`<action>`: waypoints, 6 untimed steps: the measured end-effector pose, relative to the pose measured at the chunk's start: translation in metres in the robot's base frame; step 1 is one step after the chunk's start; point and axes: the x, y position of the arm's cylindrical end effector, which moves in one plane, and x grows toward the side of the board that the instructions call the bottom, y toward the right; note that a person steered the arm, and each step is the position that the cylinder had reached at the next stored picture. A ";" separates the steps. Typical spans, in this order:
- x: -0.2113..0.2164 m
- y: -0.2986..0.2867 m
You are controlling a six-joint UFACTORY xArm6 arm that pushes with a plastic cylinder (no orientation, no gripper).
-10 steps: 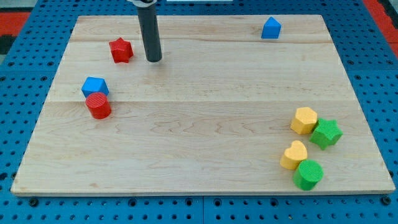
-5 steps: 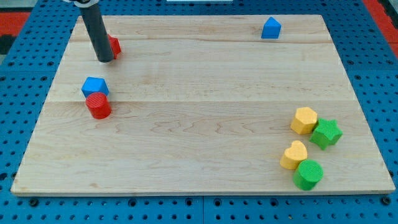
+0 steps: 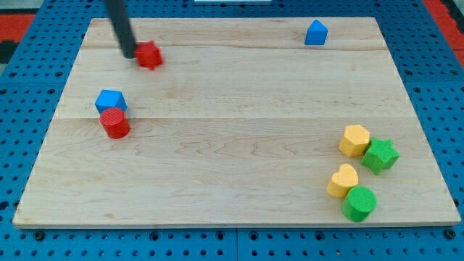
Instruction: Slide the red star towards blue triangle
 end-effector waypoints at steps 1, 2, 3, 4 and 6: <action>0.025 -0.005; 0.039 0.068; 0.033 0.072; 0.039 -0.006; -0.004 0.132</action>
